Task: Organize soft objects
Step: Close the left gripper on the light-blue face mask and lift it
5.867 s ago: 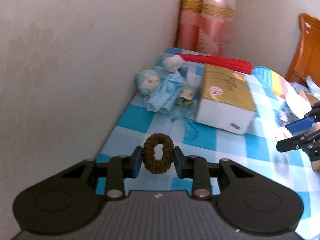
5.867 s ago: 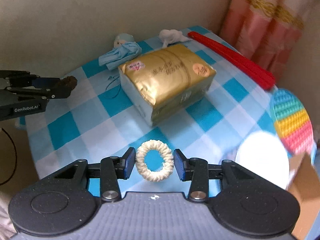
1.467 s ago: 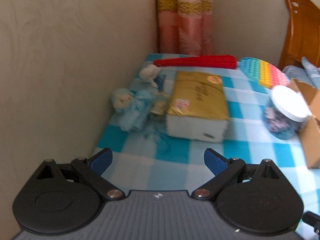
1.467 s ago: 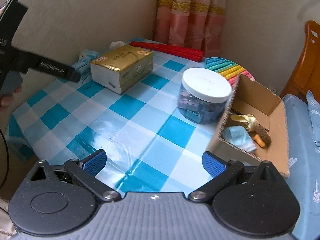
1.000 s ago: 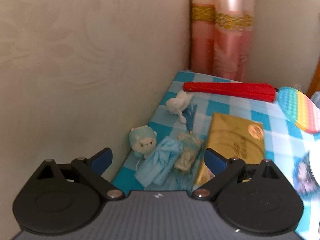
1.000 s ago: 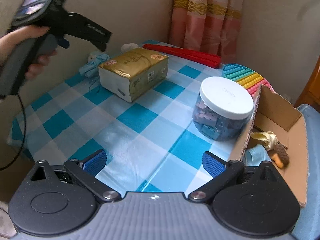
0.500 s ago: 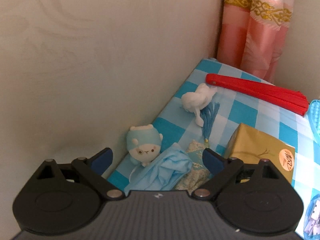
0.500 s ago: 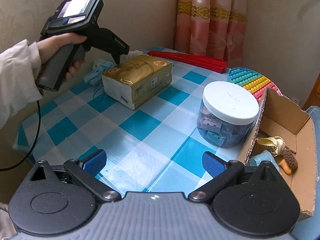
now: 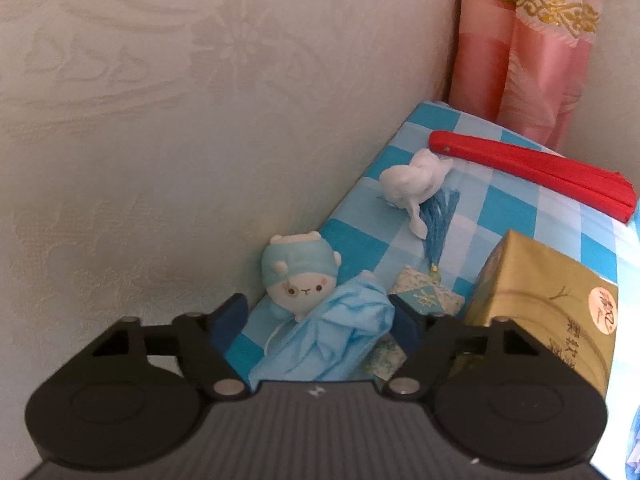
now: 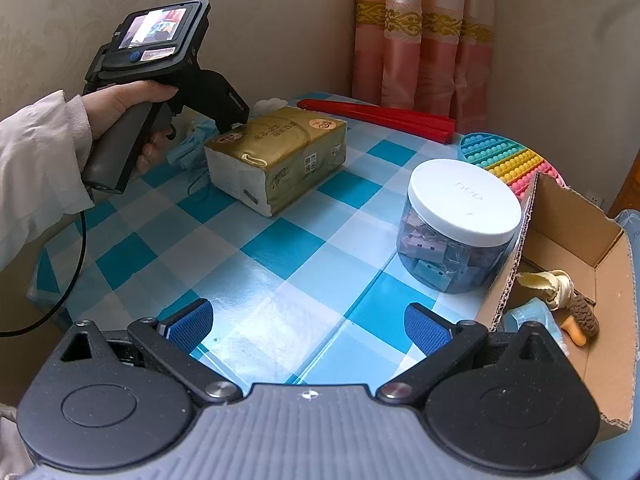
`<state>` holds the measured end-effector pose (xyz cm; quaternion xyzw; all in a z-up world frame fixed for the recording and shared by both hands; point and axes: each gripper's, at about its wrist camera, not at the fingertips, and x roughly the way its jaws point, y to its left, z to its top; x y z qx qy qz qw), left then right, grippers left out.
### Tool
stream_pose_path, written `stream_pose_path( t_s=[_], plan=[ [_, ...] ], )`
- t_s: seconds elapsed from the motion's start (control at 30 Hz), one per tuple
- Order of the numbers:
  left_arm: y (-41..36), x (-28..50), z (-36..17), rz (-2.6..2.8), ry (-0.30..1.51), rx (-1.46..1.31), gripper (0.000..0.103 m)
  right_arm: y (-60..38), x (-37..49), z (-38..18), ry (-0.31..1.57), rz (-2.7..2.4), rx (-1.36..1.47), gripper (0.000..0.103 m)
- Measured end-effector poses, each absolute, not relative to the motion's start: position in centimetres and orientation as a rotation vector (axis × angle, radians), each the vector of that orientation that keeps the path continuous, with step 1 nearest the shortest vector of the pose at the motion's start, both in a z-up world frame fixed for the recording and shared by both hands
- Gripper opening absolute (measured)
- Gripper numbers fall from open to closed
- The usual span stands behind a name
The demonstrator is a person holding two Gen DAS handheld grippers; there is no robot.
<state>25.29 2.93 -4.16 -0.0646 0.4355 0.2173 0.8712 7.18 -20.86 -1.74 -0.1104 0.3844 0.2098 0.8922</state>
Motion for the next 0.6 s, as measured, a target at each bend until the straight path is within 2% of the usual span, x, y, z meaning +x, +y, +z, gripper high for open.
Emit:
stream_pose_path(
  t_s=[0.2, 0.37, 0.6],
  plan=[
    [3.1, 24.9, -4.3, 0.424, 0.922, -0.152, 0.041, -20.5, 7.0, -1.4, 0.791, 0.431, -0.233, 0.103],
    [3.2, 23.9, -4.1, 0.401, 0.915, -0.16, 0.032, -20.3, 6.7, -1.2, 0.787, 0.428, -0.246, 0.103],
    [3.2, 22.0, -3.2, 0.364, 0.901, -0.163, 0.031, -19.8, 6.4, -0.8, 0.784, 0.431, -0.257, 0.103]
  ],
)
